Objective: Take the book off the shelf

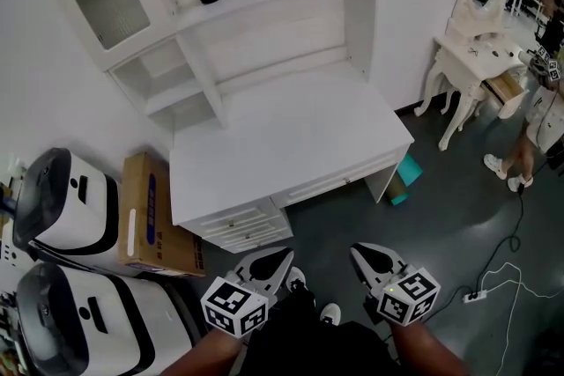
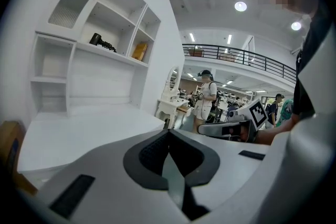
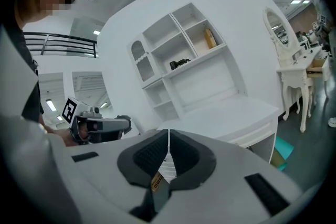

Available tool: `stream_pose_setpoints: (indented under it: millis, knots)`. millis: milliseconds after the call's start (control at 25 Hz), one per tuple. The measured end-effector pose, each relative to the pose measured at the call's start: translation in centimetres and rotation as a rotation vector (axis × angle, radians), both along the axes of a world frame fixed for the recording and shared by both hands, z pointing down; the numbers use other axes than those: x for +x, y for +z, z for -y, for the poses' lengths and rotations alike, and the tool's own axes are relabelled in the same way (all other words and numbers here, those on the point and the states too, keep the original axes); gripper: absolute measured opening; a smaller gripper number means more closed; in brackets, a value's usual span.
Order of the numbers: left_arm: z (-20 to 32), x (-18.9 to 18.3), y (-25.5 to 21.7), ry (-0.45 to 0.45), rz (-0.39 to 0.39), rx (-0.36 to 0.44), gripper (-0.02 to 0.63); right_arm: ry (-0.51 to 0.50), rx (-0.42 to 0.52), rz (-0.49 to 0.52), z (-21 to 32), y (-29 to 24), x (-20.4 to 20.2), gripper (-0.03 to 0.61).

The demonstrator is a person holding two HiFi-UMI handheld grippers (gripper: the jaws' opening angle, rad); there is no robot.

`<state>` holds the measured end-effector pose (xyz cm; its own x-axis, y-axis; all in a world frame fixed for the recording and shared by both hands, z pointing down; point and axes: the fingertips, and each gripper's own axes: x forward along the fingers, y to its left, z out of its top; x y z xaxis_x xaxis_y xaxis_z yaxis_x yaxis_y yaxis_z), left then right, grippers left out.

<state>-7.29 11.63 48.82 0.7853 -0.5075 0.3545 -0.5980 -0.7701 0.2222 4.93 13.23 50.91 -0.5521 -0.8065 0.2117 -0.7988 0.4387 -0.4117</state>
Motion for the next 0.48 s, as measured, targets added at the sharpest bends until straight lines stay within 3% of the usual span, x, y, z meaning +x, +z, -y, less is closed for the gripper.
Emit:
stream_pose_setpoints:
  millis: [480]
  knots:
    - [7.9, 1.8, 0.5, 0.016, -0.027, 0.009, 0.008, 0.052, -0.004, -0.030, 6.5, 0.6, 2.3, 0.031]
